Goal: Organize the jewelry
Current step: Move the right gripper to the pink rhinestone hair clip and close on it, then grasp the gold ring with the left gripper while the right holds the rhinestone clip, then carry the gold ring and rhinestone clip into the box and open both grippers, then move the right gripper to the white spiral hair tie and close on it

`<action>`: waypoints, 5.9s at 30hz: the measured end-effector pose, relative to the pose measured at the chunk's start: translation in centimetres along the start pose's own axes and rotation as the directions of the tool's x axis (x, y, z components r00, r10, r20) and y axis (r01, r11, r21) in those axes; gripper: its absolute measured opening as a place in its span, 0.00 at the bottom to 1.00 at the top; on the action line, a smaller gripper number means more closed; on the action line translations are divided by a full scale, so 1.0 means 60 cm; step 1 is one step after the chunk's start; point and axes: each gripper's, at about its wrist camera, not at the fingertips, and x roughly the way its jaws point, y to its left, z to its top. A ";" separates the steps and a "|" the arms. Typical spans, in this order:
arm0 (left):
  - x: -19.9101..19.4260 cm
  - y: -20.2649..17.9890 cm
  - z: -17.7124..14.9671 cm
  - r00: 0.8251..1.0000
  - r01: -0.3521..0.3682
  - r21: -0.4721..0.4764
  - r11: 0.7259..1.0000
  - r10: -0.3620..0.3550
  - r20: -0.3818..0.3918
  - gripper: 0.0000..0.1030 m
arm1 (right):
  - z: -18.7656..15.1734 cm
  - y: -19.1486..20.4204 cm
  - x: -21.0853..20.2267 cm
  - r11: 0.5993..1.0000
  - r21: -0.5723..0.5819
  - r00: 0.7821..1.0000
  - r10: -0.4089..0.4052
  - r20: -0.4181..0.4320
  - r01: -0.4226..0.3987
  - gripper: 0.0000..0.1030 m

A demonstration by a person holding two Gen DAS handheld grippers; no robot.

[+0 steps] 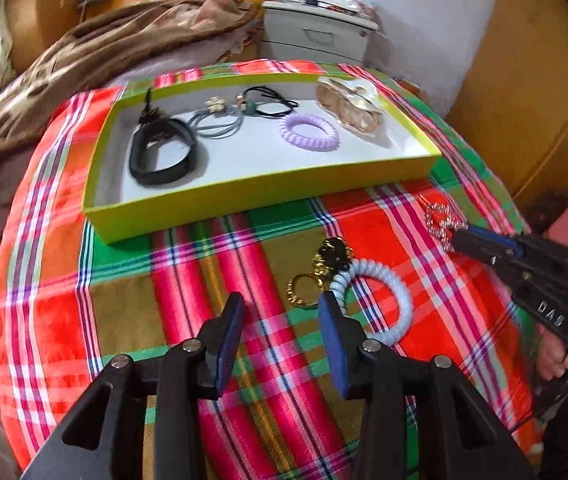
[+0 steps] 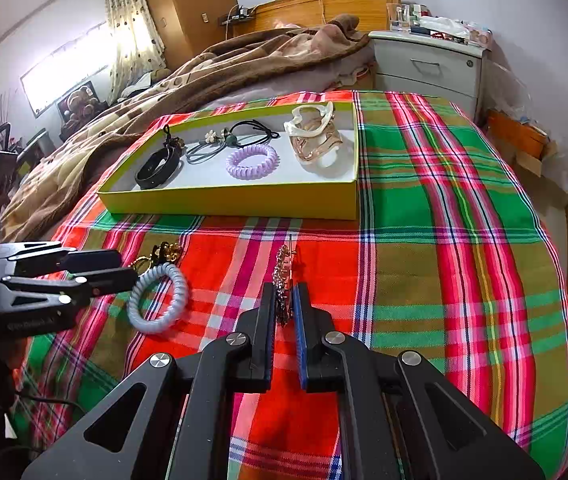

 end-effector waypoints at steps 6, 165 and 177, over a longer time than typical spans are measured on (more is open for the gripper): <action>0.009 -0.015 0.009 1.000 -0.017 0.040 0.999 0.017 0.002 0.40 | -0.002 -0.001 -0.001 1.000 0.012 1.000 0.002 0.004 -0.002 0.09; -0.057 0.088 0.055 0.990 -0.022 -0.156 0.987 0.044 0.133 0.38 | 0.078 0.092 0.031 0.996 -0.023 0.996 0.090 0.012 -0.090 0.30; -0.069 0.078 0.020 0.993 -0.005 -0.159 0.987 0.024 0.120 0.38 | 0.015 0.106 0.051 0.995 -0.098 0.995 0.013 -0.097 -0.023 0.30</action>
